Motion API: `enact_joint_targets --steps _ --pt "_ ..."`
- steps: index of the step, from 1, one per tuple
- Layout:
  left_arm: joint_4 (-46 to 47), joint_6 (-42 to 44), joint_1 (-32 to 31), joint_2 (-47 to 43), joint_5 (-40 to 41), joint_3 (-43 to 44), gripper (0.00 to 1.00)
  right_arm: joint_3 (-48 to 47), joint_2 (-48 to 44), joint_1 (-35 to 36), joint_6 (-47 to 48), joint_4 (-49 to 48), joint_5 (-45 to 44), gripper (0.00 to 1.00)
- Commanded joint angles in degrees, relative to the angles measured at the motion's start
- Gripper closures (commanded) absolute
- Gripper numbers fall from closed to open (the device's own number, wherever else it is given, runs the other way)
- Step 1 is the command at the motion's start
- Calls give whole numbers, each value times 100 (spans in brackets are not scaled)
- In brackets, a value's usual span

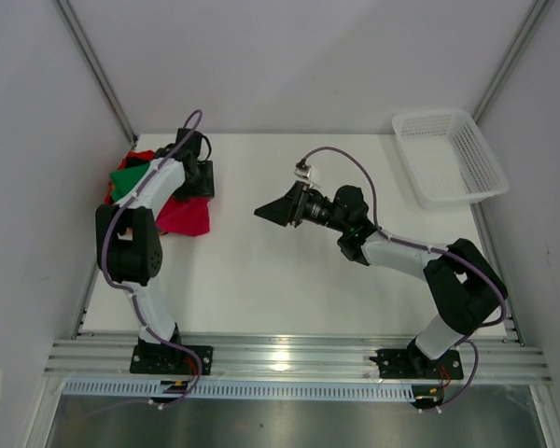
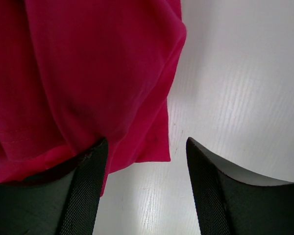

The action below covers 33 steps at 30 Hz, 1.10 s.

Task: Fold and stack the t-shirts
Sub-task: Put the neatly folded tshirt into the corner of the board with the left arm

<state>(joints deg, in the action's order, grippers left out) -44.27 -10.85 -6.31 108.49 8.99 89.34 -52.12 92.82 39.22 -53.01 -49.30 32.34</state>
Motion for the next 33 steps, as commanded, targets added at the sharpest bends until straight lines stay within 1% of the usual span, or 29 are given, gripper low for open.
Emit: enact_joint_targets --steps 1,5,7,8,11,16,22,27,31,33 --pt "33 163 208 -196 401 -48 32 96 -229 -29 107 -10 -69 34" --pt "103 57 559 -459 533 -180 33 184 -317 -20 151 34 -131 34" --pt "103 13 613 -547 586 -171 33 246 -352 -29 142 -1 -166 34" --pt "94 4 796 -618 603 -163 33 298 -343 -29 134 -18 -175 34" --pt "77 -5 876 -776 709 -162 33 386 -299 -29 37 -150 -184 34" --pt "129 4 885 -970 701 -242 33 466 -150 -11 -156 -475 -158 34" --pt "147 13 868 -1163 507 -320 34 474 -62 15 -218 -581 -122 34" --pt "173 136 877 -1268 569 -399 33 501 -53 15 -271 -686 -78 34" --pt "331 460 885 -1409 463 -567 31 518 -106 15 -262 -660 -61 34" --pt "497 592 929 -1497 209 -637 31 527 -141 6 -253 -634 -43 34"
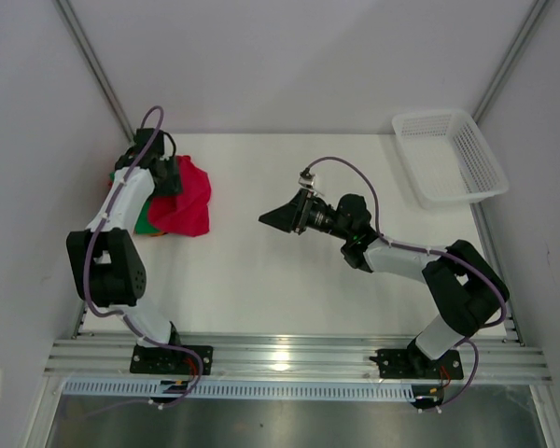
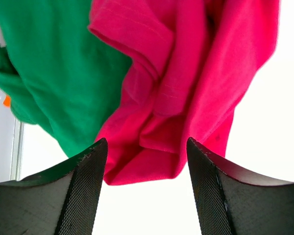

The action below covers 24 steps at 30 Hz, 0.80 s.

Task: Fold and stack the t-shirts
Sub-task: Put the neatly folded tshirt into the corner of the board with the left arm

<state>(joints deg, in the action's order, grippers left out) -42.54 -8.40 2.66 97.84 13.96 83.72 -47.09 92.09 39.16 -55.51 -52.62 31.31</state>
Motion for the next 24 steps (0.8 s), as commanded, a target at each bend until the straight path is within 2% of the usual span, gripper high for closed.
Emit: enact_joint_targets --steps 1,7,12,15,18,24 --pt "369 453 94 -485 -393 -136 31 33 -77 13 5 -301 68 34" --pt "686 577 384 -819 -1131 -339 31 51 -139 -4 13 -222 147 34" --pt "730 586 587 -750 -1316 -357 31 104 -192 -40 5 -222 191 34" --pt "634 524 596 -679 -2034 -295 31 139 -192 -75 13 -222 191 34" --pt "633 375 526 -609 -3063 -313 33 147 -78 -119 -56 -371 200 34" --pt "449 401 86 -521 -3329 -277 33 16 247 -119 -294 -749 218 34"
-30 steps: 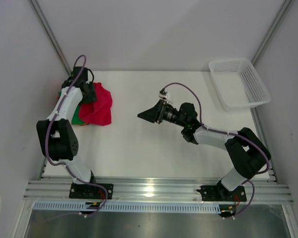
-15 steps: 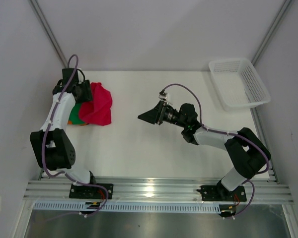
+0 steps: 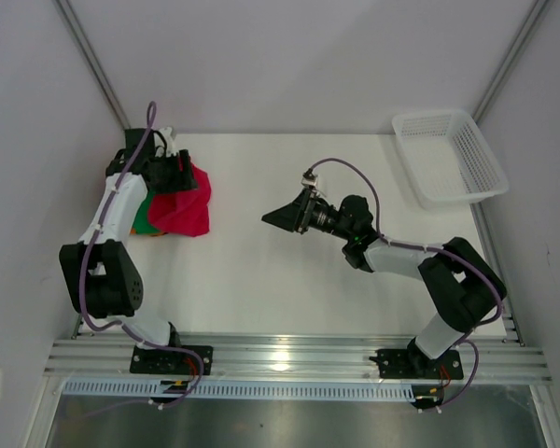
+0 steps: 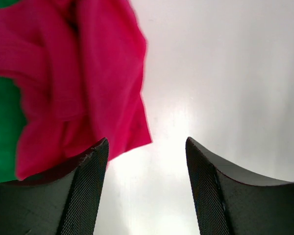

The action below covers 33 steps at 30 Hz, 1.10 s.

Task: Fold and stack the t-shirts
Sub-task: Put the neatly folded tshirt into the corner of the board with the left arm

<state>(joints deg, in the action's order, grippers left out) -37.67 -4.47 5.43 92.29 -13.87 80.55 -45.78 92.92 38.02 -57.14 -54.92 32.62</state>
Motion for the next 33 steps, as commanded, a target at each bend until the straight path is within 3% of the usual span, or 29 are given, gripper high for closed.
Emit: enact_joint_targets --steps 1,11,17,33 --pt "-47 8 -270 43 -503 39 33 -133 217 -14 -200 -564 86 34" --pt "-311 139 -332 201 129 276 33 -177 182 -23 -157 -486 86 34" --pt "-434 368 -245 193 1271 295 32 -116 121 -32 -148 -371 86 34" --pt "-399 175 -139 632 1220 162 34 -107 155 -40 -139 -309 16 34"
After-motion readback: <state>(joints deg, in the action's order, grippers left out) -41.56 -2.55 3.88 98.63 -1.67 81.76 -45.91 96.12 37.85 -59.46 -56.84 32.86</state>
